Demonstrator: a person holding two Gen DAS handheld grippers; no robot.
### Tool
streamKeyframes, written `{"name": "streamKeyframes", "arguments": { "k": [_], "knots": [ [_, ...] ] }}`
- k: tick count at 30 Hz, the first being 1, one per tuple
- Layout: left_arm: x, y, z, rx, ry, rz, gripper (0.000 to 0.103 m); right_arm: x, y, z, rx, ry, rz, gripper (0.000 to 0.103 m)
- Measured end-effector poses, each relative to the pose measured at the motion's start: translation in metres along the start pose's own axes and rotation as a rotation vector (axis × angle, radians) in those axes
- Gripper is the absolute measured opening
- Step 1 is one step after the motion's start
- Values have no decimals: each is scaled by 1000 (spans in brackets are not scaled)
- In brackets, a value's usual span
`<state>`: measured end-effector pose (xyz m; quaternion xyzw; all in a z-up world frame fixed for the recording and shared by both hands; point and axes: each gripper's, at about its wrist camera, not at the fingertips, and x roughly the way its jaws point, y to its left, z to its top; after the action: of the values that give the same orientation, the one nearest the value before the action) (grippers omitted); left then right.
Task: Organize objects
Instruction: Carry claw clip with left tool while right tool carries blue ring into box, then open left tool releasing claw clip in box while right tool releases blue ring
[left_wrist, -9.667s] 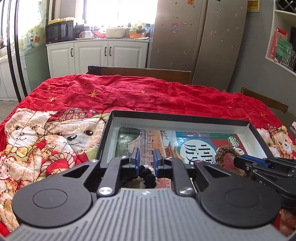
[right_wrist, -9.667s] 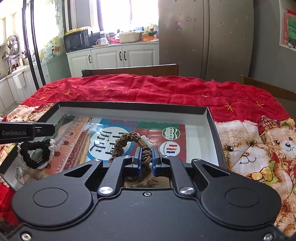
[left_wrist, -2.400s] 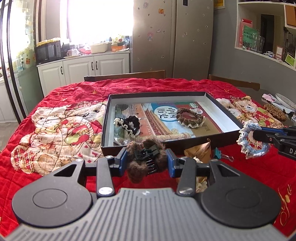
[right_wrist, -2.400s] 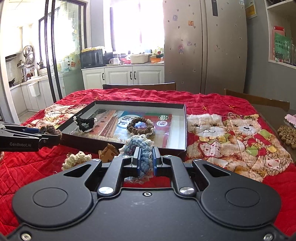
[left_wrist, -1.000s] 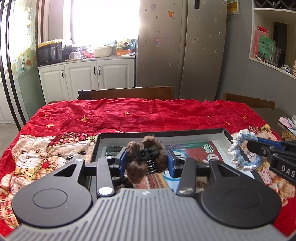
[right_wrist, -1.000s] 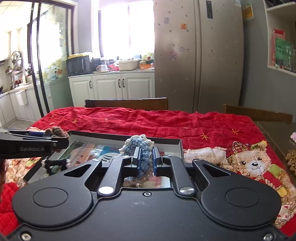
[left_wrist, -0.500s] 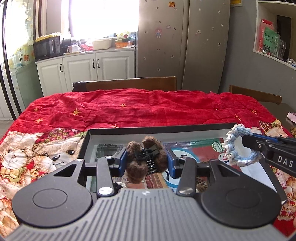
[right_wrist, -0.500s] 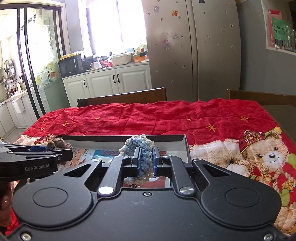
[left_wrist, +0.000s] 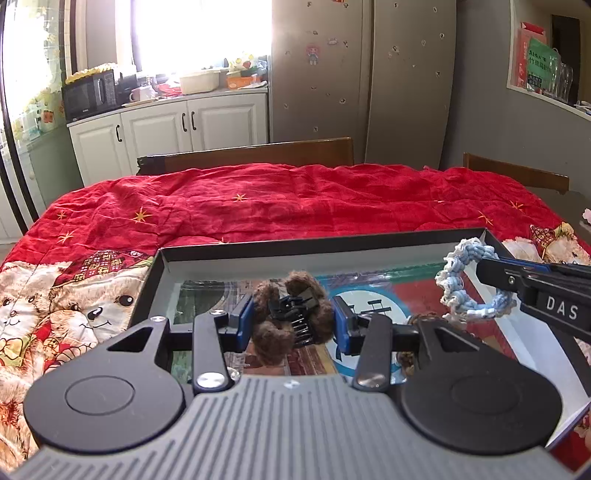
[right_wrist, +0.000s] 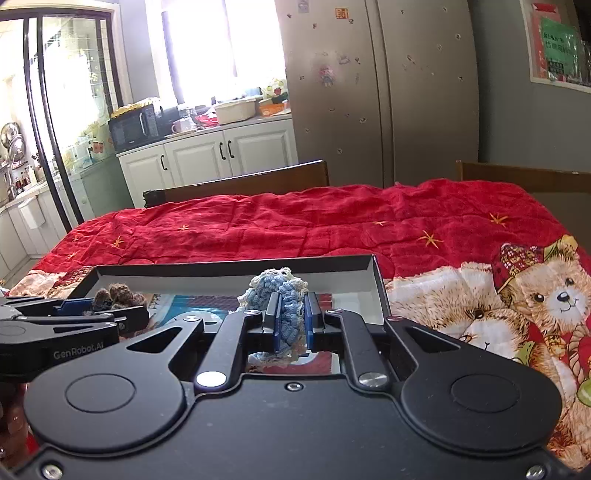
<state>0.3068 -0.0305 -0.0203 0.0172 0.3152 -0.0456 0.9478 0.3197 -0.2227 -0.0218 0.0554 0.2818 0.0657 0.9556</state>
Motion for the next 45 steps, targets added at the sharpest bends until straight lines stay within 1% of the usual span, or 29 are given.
{"name": "streamKeyframes", "arguments": {
  "k": [6, 17, 26, 37, 40, 42, 45],
  "knots": [
    [3, -3, -2, 20, -3, 18, 47, 7, 1, -2, -6, 11, -5, 12],
    [11, -7, -5, 38, 12, 27, 48, 16, -5, -2, 20, 30, -17, 12],
    [16, -7, -6, 43, 30, 27, 48, 19, -3, -4, 13, 47, -29, 12],
    [20, -10, -6, 65, 61, 29, 52, 26, -4, -4, 15, 92, -41, 12],
    [21, -11, -6, 71, 64, 29, 55, 27, -3, -5, 7, 99, -42, 12],
    [21, -10, -6, 71, 65, 27, 59, 27, -2, -5, 3, 101, -42, 12],
    [20, -11, -6, 68, 65, 29, 60, 28, -2, -5, 2, 108, -41, 13]
  ]
}}
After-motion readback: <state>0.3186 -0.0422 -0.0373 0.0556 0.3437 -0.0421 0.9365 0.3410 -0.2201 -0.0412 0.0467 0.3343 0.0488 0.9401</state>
